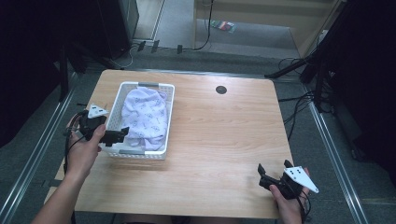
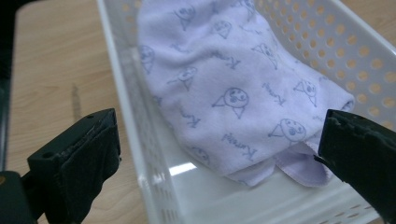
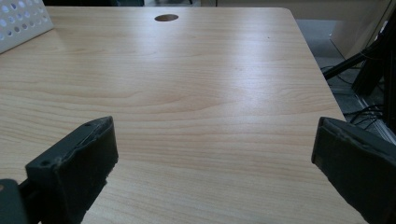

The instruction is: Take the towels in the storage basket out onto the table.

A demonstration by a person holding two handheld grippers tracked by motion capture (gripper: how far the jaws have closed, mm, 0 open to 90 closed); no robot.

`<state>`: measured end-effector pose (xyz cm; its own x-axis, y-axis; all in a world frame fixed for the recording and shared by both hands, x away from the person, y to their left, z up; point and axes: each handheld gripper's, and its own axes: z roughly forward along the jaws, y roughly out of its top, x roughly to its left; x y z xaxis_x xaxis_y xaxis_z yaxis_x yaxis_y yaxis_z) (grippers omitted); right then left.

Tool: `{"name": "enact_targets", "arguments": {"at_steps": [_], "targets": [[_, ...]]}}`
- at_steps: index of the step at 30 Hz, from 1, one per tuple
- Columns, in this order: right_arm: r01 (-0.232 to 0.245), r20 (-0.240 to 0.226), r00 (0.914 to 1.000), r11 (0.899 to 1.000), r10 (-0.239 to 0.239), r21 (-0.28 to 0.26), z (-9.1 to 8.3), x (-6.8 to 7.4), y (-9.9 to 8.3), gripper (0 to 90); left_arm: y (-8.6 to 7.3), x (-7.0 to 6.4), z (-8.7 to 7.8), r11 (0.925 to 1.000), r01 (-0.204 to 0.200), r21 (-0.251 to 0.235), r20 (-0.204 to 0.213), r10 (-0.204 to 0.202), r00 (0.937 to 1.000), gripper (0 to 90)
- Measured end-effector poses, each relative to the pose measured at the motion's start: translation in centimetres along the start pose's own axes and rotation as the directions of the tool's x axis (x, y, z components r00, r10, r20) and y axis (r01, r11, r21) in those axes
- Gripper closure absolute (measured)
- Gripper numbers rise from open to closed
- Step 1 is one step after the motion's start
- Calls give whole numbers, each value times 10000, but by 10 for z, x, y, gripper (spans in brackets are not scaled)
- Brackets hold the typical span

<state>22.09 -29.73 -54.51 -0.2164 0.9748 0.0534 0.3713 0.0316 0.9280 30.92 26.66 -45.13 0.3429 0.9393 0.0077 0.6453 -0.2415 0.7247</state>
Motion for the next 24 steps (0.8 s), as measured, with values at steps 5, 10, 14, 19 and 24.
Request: {"name": "enact_targets", "arguments": {"at_steps": [5,10,14,19,24], "targets": [[-245,94,9997,9997,245,57,1,-2,0,1,13,-2,24,9941,-203,1069,213,181,9996,0],[-394,47,9992,9992,393,95,1,-4,1,1,25,-1,48,9811,-304,1913,503,211,9985,0],[-451,69,9990,9989,450,145,1,-4,0,0,30,-2,60,9706,-339,2383,602,200,9980,0],[-364,63,9993,9991,363,203,1,-4,0,0,43,-8,75,9561,-342,2912,788,117,9968,0],[-313,136,9994,9993,310,226,1,-3,0,0,47,-7,90,9408,-269,3379,523,97,9986,0]]}}
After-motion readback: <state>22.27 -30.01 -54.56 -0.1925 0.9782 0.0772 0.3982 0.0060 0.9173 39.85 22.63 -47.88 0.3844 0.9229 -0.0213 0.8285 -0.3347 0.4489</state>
